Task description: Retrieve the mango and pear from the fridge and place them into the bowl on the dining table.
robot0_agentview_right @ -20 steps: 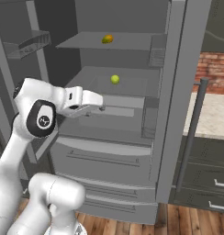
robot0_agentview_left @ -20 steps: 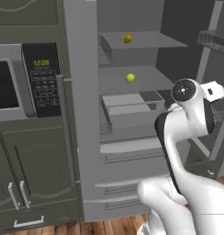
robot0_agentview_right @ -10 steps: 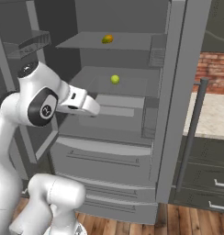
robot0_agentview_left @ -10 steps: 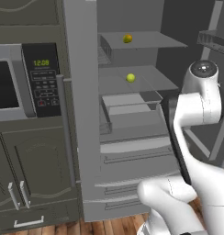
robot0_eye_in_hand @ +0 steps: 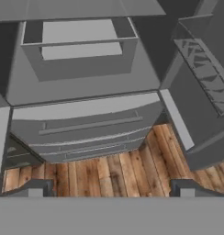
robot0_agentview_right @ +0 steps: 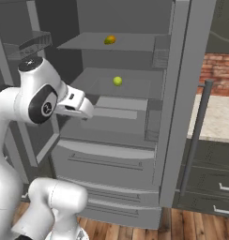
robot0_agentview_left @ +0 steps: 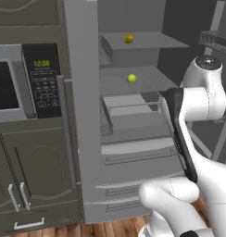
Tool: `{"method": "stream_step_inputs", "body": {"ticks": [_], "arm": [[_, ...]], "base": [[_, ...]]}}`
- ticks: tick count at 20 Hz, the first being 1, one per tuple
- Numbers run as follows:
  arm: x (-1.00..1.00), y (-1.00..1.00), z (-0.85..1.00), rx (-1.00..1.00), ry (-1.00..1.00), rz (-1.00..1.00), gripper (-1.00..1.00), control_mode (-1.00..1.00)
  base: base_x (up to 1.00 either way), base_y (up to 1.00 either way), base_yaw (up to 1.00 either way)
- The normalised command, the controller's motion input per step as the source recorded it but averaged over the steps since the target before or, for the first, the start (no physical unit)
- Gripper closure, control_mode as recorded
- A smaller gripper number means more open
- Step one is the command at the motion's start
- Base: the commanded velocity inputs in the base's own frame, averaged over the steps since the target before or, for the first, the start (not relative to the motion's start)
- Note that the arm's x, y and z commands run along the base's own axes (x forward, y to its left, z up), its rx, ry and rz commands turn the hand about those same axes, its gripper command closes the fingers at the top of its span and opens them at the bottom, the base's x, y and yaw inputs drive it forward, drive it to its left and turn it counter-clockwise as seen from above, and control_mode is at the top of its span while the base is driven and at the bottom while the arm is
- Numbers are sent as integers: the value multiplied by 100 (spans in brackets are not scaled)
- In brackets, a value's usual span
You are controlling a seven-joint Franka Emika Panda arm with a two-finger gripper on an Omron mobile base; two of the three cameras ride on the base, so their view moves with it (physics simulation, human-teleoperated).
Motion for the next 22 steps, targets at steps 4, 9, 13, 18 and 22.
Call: {"method": "stream_step_inputs", "body": {"ticks": [4, 9, 13, 18, 22], "arm": [[-20, 31, -3, 0, -1, 18, -100, -100], [-64, 7, 0, 0, -12, 19, -100, -100], [-55, -5, 0, 2, -14, 19, -100, -100], [-45, -9, 0, 6, -7, 20, -100, -100], [-36, -12, 0, 7, -1, 21, -100, -100]], "base": [[0, 0, 0], [0, 0, 0], [0, 0, 0], [0, 0, 0], [0, 0, 0]]}}
